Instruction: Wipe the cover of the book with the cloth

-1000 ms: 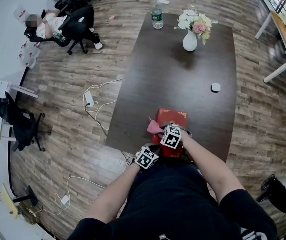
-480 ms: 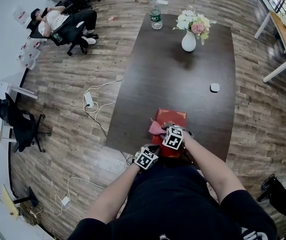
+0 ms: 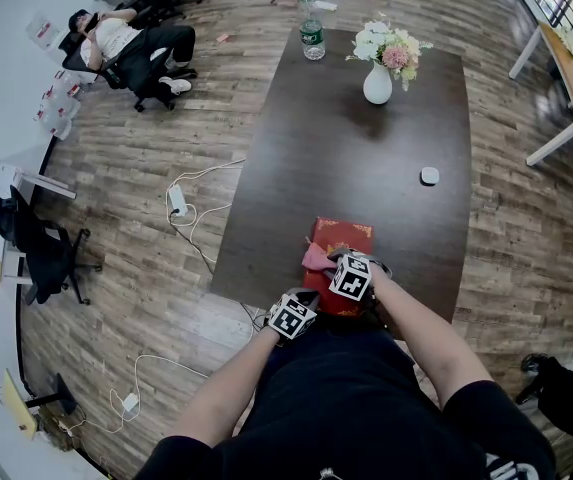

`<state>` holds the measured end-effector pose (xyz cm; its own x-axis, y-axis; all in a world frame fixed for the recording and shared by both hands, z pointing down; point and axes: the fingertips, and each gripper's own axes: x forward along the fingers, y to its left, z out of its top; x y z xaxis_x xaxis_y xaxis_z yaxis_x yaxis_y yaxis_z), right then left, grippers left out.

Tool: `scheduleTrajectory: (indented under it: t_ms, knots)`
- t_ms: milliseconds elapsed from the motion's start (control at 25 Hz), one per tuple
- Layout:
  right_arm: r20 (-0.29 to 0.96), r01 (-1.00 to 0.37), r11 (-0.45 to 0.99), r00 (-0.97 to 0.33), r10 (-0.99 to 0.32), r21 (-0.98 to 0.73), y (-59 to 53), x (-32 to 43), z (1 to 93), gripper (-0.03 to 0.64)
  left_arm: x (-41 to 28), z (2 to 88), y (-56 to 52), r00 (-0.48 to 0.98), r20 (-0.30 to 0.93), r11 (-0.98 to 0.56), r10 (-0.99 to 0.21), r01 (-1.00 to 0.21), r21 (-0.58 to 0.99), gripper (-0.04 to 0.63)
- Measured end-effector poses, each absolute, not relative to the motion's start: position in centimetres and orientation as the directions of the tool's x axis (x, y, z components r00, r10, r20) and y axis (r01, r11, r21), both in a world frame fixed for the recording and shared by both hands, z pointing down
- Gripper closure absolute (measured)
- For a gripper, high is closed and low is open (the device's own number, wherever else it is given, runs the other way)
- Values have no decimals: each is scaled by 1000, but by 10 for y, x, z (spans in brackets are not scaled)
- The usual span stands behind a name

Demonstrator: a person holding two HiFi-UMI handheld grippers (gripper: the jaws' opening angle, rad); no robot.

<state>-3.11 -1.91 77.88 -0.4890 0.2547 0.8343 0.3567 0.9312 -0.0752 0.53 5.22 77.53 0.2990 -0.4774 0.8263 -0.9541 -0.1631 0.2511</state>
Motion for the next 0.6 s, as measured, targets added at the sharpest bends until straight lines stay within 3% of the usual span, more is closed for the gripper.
scheduleTrajectory:
  t_ms: [600]
  knots:
    - [833,336,939,-496,244,-74,-27,-18,779,505,5,780,53,300,829,-155,-472,-954,257,600]
